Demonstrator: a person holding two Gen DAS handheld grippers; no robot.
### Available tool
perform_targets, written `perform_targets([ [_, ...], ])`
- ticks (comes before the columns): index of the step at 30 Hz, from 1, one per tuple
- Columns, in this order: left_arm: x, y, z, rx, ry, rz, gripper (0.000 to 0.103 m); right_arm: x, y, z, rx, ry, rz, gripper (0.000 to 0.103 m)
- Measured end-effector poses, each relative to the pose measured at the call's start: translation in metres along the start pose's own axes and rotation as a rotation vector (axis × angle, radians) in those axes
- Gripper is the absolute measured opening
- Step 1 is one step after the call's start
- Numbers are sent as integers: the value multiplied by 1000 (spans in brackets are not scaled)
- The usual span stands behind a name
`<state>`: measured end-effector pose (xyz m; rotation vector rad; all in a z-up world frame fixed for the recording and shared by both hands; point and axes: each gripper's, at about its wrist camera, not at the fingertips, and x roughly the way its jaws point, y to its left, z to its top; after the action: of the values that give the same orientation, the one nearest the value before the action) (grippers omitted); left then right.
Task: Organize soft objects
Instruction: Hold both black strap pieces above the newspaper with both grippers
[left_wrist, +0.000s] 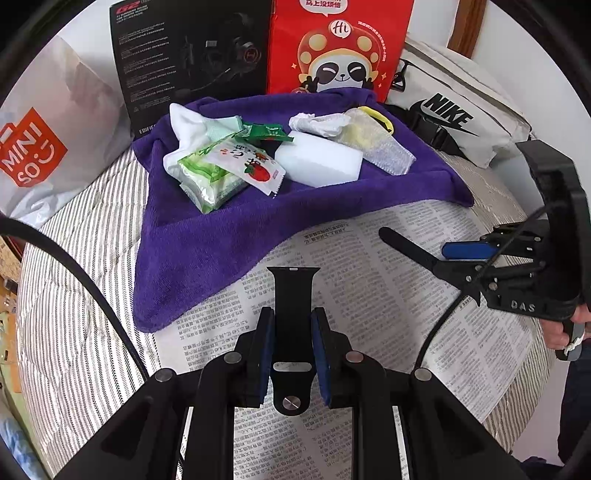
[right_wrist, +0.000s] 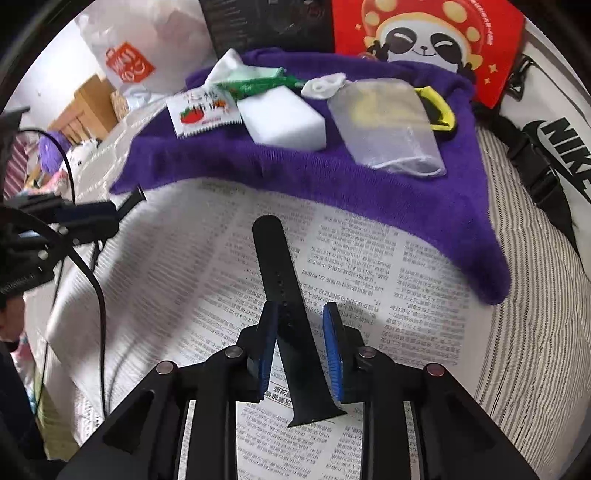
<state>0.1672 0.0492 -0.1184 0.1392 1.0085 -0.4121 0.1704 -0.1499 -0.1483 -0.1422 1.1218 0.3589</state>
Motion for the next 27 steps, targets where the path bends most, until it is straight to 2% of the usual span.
perform_targets([
  [2, 1, 2, 0, -4, 2, 1, 20, 0, 4, -1, -18, -9, 13, 44],
  [6, 2, 4, 0, -10, 3, -2, 20, 6, 22, -3, -99, -21, -56, 47],
  [7, 2, 4, -1, -11, 3, -2, 20, 7, 22, -2, -93, -24, -62, 45],
  [10, 2, 5, -1, -13, 3, -3, 20, 5, 17, 1, -75, -31, -72, 21],
  [12, 2, 6, -1, -15, 2, -5, 20, 5, 12, 3, -61, -23, -56, 21],
  [17, 3, 6, -2, -16, 0, -13, 20, 7, 19, 2, -95, -22, -91, 20],
  [21, 3, 7, -2, -19, 1, -15, 20, 6, 13, 3, -69, -20, -51, 20],
  [22, 3, 7, -2, -19, 0, -16, 20, 6, 11, 4, -58, -17, -43, 18],
  [23, 1, 7, -2, -19, -1, -15, 20, 5, 10, 4, -53, -11, -35, 11],
  [24, 1, 6, -2, -18, -2, -14, 20, 3, 9, 5, -50, -10, -25, 0],
  [27, -2, 5, 0, -8, -4, -19, 20, -4, 4, 8, -23, -13, 10, 0],
])
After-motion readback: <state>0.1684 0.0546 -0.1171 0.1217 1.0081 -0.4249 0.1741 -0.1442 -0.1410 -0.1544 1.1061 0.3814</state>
